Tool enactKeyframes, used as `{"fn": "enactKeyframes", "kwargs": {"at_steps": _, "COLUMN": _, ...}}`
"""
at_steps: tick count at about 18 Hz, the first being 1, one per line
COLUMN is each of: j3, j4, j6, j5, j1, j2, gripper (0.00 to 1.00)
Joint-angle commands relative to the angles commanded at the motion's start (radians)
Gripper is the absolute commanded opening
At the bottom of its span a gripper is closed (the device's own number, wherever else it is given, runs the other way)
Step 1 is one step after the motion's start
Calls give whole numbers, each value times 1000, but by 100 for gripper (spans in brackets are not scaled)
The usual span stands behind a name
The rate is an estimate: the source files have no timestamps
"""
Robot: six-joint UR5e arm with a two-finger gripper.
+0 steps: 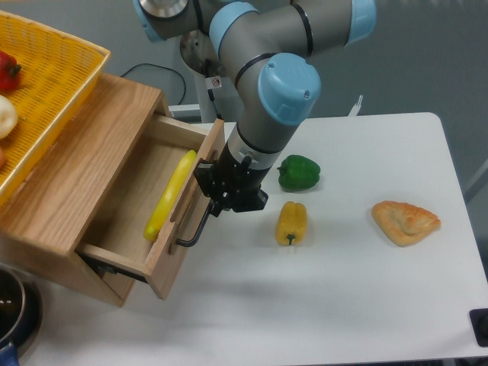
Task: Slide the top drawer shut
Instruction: 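Lower the gripper against the drawer front beside the black handle, then push the drawer front with the gripper into the wooden cabinet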
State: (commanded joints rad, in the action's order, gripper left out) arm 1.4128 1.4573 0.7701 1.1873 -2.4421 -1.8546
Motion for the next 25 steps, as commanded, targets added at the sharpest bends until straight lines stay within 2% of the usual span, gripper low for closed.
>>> {"fn": "enactKeyframes", "kwargs": {"at_steps": 7, "j3": 18, "j4": -2, "j6": -3, "j5": 0, "j1": 3, "j2": 35, "gripper": 15}}
{"fn": "enactKeyframes", "kwargs": {"at_steps": 25, "j3": 43, "j4": -26, "j6": -41, "j5": 3, "j1": 49, "j2": 45, "gripper": 16}}
